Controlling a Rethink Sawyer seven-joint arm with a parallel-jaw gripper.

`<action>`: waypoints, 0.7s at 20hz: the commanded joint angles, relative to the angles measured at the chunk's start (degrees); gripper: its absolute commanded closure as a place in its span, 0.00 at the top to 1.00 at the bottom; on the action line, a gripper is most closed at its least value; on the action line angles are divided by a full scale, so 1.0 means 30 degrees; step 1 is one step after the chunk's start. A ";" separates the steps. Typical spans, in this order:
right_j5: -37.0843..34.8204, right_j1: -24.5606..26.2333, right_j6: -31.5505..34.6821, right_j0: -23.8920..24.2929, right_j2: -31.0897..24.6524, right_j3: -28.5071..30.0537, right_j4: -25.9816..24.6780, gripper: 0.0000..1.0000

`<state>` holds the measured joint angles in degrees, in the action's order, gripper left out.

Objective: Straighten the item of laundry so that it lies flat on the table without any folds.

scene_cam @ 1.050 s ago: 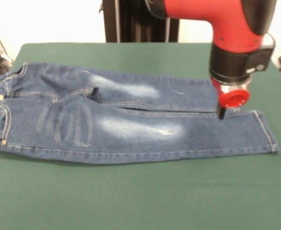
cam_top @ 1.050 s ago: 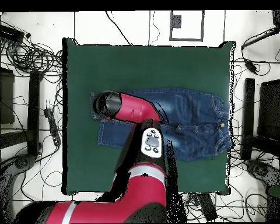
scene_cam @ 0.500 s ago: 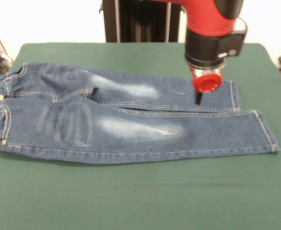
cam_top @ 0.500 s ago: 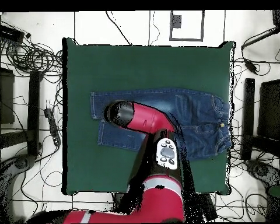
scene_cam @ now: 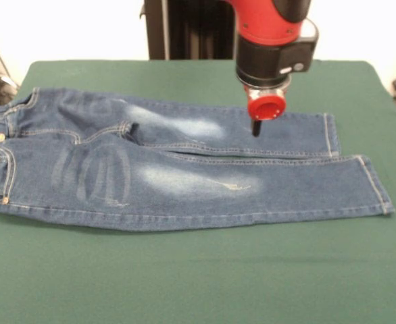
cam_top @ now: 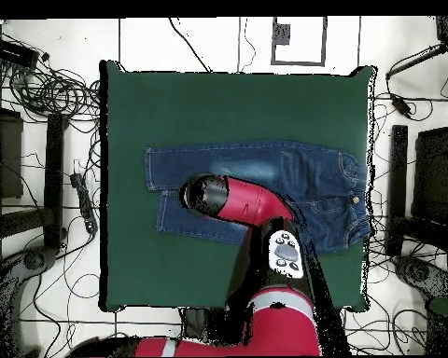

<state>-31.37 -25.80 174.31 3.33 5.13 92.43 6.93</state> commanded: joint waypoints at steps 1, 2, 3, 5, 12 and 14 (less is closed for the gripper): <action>0.2321 0.0932 -0.1006 -0.0425 -0.2945 0.2755 -0.0911 0.00; 0.2444 0.1085 -0.0731 -0.0631 -0.2843 0.2715 -0.0924 0.00; 0.2521 0.1243 -0.0512 -0.0797 -0.2770 0.2637 -0.0960 0.00; 0.2706 0.1624 -0.0096 -0.1106 -0.2656 0.2394 -0.0978 0.00; 0.3134 0.3199 0.0955 -0.1903 -0.2519 0.0652 -0.0225 0.00; 0.3146 0.3550 0.1169 -0.2160 -0.2460 0.0153 0.0021 0.00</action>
<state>-25.09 -22.07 174.31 -0.04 3.45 94.43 5.17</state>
